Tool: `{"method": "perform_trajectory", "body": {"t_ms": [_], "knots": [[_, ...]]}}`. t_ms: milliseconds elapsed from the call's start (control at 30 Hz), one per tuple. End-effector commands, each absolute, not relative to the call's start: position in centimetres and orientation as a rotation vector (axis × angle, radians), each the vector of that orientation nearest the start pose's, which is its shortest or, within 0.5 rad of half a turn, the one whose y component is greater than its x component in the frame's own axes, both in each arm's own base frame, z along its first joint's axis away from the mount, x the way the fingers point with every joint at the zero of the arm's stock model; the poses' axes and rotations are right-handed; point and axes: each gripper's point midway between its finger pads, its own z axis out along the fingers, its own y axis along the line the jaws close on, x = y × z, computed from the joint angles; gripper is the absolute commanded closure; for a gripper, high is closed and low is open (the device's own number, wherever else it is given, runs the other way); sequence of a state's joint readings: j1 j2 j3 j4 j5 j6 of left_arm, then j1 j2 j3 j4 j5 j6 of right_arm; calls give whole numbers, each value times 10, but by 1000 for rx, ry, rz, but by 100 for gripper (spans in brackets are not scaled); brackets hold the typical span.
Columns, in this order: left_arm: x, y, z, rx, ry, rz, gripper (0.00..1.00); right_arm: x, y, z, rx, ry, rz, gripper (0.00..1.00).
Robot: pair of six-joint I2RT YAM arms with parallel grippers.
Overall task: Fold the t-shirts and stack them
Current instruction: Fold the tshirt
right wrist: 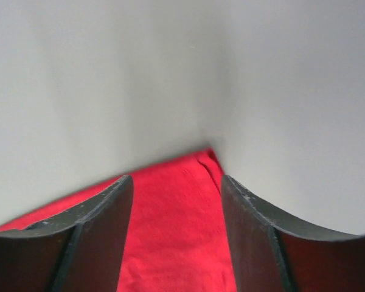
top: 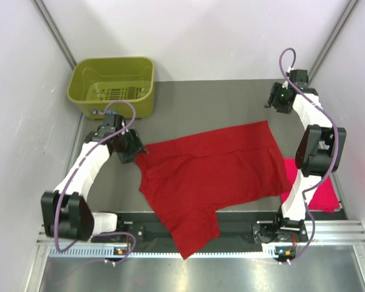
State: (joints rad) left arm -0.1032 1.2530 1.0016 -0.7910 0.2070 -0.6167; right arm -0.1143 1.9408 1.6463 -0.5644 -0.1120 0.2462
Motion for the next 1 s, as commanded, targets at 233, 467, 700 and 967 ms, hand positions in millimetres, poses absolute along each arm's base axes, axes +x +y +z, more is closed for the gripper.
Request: {"method": "perform_trajectory", "body": {"t_ms": [233,467,700,967], "knots": [[338,-82,98,-517,2585,-491,51,516,-13,95,292,2467,326,61],[350,-84,85,-510,2607,-504,45,510,-16,76,278,2512,300,59],[361,-86,74,-553,2609,-532,46,510,-14,65,258,2542,311,50],[373,-77,67,-556,2597,-475,45,513,-14,62,259,2549,316,53]]}}
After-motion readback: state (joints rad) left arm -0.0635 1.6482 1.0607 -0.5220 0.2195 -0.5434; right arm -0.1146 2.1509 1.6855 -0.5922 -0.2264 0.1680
